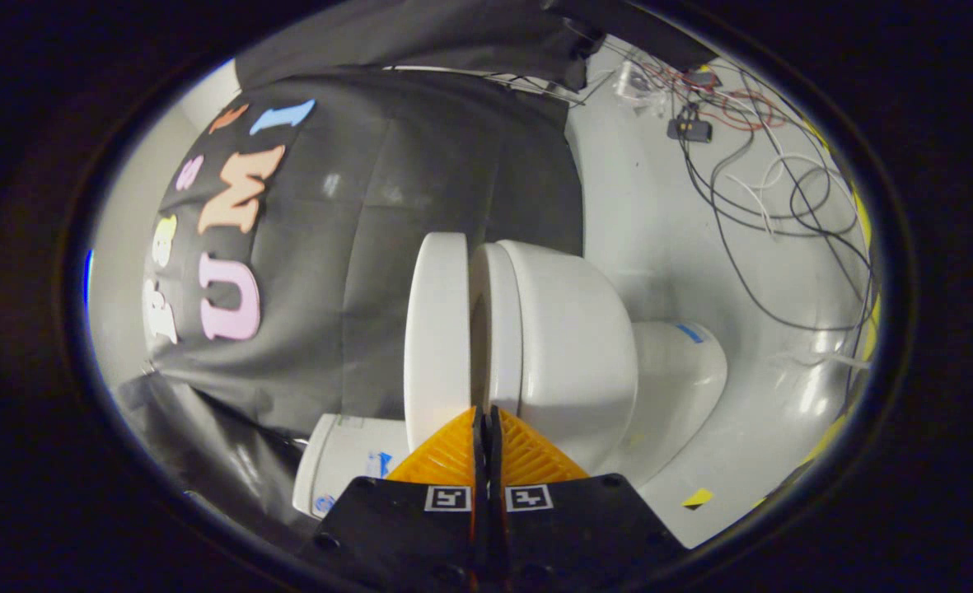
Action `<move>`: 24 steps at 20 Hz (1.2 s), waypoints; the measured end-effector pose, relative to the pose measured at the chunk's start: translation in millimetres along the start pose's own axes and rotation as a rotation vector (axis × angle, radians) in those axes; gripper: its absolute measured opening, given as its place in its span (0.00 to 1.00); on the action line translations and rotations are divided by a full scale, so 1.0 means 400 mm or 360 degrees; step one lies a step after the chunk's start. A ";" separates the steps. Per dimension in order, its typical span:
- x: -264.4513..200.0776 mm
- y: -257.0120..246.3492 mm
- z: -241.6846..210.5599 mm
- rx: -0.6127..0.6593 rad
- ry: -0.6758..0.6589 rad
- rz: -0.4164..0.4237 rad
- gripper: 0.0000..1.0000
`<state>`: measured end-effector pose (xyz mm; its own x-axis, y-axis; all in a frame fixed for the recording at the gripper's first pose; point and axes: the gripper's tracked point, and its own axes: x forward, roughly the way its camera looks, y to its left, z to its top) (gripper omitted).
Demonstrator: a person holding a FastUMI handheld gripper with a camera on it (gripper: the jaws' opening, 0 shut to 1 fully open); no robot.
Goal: Open the toilet lid.
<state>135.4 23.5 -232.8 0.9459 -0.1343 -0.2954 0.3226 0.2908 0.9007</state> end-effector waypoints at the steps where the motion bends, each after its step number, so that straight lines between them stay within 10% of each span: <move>1: -0.002 0.001 0.001 -0.0060 0.0006 -0.0033 0.01; 15: -0.080 0.145 0.012 -0.0561 -0.0099 -0.0553 0.01; 24: -0.087 0.289 0.007 -0.0720 -0.0145 -0.0481 0.01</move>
<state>139.8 59.0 -117.6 0.8083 -0.3508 -0.4729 0.5815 0.6019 0.5474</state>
